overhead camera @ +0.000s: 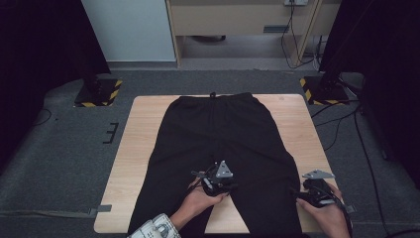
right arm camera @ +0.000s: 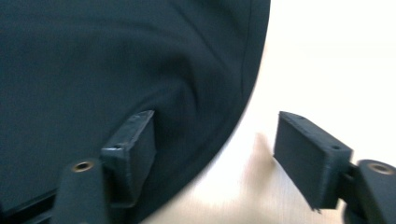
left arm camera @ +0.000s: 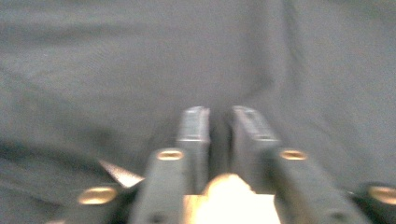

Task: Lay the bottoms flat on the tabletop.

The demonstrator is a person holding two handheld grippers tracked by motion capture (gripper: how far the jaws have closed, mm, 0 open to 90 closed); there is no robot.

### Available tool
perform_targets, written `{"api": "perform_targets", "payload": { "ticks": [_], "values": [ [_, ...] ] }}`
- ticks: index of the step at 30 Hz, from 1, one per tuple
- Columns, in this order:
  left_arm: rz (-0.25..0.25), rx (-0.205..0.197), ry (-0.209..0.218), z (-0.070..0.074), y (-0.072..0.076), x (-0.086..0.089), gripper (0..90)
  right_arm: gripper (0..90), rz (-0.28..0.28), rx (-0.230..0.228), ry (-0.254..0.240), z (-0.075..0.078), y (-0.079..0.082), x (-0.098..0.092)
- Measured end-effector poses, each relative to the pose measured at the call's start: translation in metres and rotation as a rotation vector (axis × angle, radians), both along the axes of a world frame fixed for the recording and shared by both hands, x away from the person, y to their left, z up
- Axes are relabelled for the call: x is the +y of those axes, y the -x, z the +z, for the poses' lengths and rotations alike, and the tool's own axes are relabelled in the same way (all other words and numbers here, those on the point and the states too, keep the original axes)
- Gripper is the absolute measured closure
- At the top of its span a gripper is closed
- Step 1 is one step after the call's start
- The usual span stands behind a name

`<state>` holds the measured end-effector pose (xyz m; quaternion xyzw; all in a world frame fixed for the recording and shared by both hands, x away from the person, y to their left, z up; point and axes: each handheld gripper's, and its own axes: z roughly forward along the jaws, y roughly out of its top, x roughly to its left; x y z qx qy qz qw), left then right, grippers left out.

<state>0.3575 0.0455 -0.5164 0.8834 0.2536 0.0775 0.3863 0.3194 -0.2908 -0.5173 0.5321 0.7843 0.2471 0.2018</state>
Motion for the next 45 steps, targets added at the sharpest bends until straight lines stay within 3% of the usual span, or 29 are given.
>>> {"api": "perform_targets", "payload": {
  "ticks": [1,2,5,7,12,14,16,18,19,22,25,28,32,34,38,43,45],
  "values": [
    [0.023,-0.013,0.019,0.004,0.000,0.003,56.2,27.1,0.005,-0.003,-0.005,0.001,0.003,-0.001],
    [0.030,-0.031,0.021,0.006,-0.001,0.006,50.2,26.9,0.013,-0.045,-0.031,0.006,0.006,-0.003],
    [0.063,-0.078,0.000,0.009,-0.004,0.013,46.0,25.8,0.031,-0.090,-0.079,0.011,-0.002,0.002],
    [0.082,-0.082,-0.008,0.008,-0.008,0.019,45.8,27.0,0.040,-0.094,-0.074,0.008,-0.015,0.008],
    [0.154,-0.124,-0.009,0.014,-0.016,0.047,44.1,24.6,0.025,-0.081,-0.151,0.001,-0.047,0.007],
    [0.178,-0.126,-0.004,0.015,-0.018,0.059,43.6,34.9,0.023,-0.080,-0.152,0.000,-0.057,0.006],
    [0.201,-0.135,-0.007,0.017,-0.018,0.072,42.9,36.4,0.012,-0.073,-0.155,0.000,-0.065,0.003],
    [0.229,-0.134,0.000,0.017,-0.017,0.087,42.1,48.0,0.018,-0.062,-0.168,-0.001,-0.072,0.001],
    [0.235,-0.134,-0.006,0.017,-0.016,0.093,41.7,50.2,0.022,-0.057,-0.147,-0.001,-0.074,0.001],
    [0.235,-0.126,-0.043,0.009,-0.010,0.106,41.0,65.9,0.027,-0.028,-0.123,-0.004,-0.080,-0.001],
    [0.238,-0.086,-0.055,0.001,-0.006,0.115,41.3,86.4,0.038,-0.008,-0.144,-0.004,-0.086,-0.004],
    [0.239,-0.066,-0.089,-0.008,0.000,0.117,41.2,88.1,0.028,-0.001,-0.125,-0.002,-0.093,-0.008],
    [0.233,-0.043,-0.061,-0.011,0.006,0.119,41.7,82.9,0.023,-0.002,-0.132,-0.003,-0.099,-0.011],
    [0.231,-0.039,-0.064,-0.011,0.008,0.119,39.3,63.7,0.003,-0.026,-0.146,-0.002,-0.099,-0.011],
    [0.249,-0.053,-0.048,-0.003,0.004,0.122,28.1,31.1,0.015,-0.076,-0.219,0.002,-0.095,-0.012],
    [0.301,-0.071,-0.010,0.015,-0.011,0.141,19.1,15.0,0.007,-0.142,-0.235,0.006,-0.094,-0.019],
    [0.335,-0.084,-0.006,0.018,-0.017,0.154,17.8,12.5,0.000,-0.135,-0.252,0.006,-0.096,-0.024]
  ]
}}
